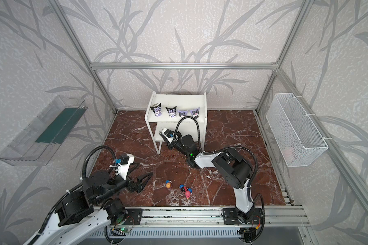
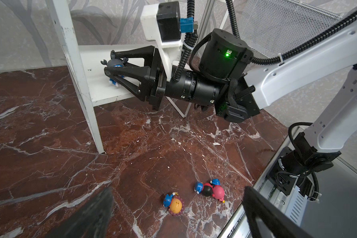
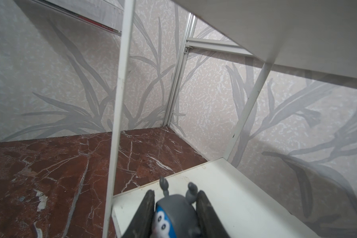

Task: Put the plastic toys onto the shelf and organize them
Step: 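Carry the Doraemon with the right gripper onto the shelf's lower tier, then open the right gripper and draw it back toward the toy pile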

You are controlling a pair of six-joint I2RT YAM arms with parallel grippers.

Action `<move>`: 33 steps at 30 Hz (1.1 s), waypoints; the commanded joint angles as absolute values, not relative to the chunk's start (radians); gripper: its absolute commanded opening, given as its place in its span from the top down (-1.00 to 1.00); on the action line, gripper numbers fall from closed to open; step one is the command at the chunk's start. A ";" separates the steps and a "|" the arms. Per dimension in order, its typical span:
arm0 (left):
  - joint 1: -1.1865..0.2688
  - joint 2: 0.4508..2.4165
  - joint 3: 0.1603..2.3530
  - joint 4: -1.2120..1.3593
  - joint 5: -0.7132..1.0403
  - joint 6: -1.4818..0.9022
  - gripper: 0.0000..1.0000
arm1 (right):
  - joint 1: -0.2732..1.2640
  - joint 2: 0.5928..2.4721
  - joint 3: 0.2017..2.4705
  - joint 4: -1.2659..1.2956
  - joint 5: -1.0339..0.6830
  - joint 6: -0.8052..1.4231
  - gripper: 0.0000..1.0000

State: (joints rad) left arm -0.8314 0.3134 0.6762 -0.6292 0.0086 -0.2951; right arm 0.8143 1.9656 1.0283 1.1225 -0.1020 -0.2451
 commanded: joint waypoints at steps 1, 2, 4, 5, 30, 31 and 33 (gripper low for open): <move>-0.836 0.311 0.677 -0.644 -0.001 -0.287 -0.99 | 0.813 1.988 1.065 1.161 -0.095 -0.224 0.48; -0.836 0.312 0.677 -0.643 -0.003 -0.288 -0.99 | 0.813 1.994 1.071 1.160 -0.096 -0.220 0.47; -0.836 0.311 0.677 -0.644 -0.003 -0.287 -0.99 | 0.813 2.001 1.077 1.156 -0.101 -0.212 0.46; -0.837 0.312 0.677 -0.643 -0.003 -0.287 -0.99 | 0.813 2.003 1.078 1.152 -0.103 -0.207 0.45; -0.836 0.306 0.676 -0.638 0.003 -0.286 -0.99 | 0.815 1.973 1.060 1.121 -0.081 -0.213 -0.08; -0.836 0.306 0.676 -0.638 0.003 -0.286 -0.99 | 0.815 1.967 1.053 1.123 -0.080 -0.216 -0.11; -0.836 0.306 0.675 -0.635 0.005 -0.285 -0.99 | 0.815 1.953 1.037 1.127 -0.077 -0.221 -0.16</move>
